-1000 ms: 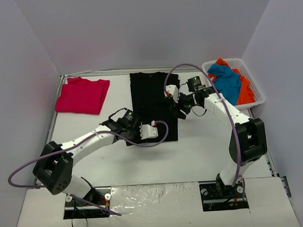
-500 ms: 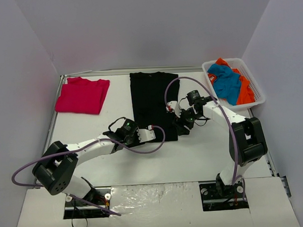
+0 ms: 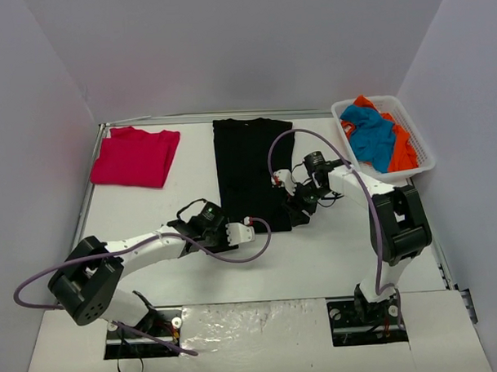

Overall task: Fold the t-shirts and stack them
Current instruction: Grab one side of the 2/3 rectangular tshirt with both arms

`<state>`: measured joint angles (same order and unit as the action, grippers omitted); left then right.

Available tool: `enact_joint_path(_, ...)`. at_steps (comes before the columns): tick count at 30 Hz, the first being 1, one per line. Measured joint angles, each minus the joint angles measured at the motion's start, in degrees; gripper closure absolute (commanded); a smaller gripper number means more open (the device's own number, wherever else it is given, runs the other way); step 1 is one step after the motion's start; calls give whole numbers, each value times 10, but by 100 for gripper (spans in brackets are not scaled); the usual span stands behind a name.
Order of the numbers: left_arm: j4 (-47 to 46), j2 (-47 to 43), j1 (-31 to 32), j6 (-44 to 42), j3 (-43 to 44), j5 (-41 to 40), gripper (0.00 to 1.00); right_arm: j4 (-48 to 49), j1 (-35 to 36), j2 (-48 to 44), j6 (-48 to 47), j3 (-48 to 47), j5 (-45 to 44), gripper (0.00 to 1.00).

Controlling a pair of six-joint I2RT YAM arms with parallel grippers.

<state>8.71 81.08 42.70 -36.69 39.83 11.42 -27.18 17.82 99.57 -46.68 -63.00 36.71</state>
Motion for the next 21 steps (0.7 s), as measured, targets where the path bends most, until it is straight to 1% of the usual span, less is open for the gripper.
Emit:
enact_joint_path(4, -2, -2, 0, 0, -7, 1, 60, 0, 0, 1, 0, 0, 0, 46)
enact_joint_path(13, -49, 13, 0, 8, -7, -20, 60, 0, 0, 18, 1, 0, 2, 46)
enact_joint_path(21, -65, 26, 0, 9, -7, -37, 60, 1, 0, 26, 2, -9, 2, 46)
